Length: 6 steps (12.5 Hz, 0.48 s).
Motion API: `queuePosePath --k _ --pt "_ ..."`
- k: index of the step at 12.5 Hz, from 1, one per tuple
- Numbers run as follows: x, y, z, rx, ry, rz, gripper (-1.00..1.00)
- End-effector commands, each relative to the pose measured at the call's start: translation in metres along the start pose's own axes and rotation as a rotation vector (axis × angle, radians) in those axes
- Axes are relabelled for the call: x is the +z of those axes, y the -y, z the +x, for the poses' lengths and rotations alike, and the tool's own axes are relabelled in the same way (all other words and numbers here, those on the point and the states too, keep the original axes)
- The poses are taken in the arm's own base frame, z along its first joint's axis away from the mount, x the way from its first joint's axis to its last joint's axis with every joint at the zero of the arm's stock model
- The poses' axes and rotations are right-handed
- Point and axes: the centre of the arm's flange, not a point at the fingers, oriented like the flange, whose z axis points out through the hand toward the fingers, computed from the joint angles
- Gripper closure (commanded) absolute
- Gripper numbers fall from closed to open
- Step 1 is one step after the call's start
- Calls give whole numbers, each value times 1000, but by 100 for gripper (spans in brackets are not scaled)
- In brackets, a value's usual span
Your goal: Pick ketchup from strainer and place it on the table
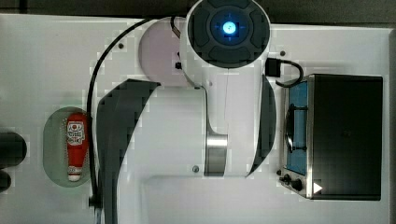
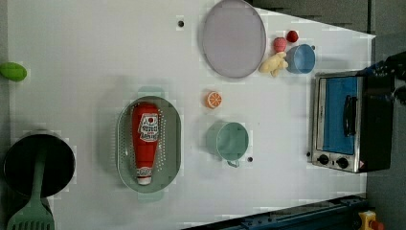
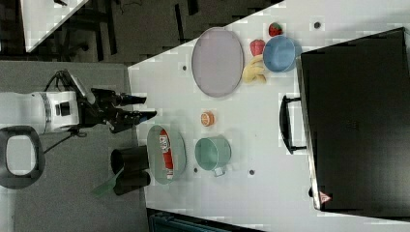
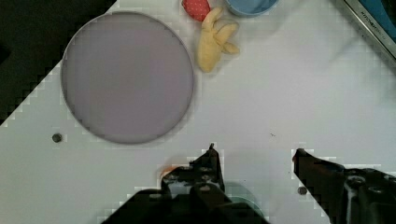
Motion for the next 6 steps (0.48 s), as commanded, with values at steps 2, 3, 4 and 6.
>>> queuePosePath --k 2,3,4,6 --pt "-45 -46 -74 34 22 -51 -80" --pt "-43 -34 -82 7 18 -45 -99" --pt "-40 -18 -95 -30 6 -34 -100" --pt "-30 22 -128 -127 -19 -20 -100"
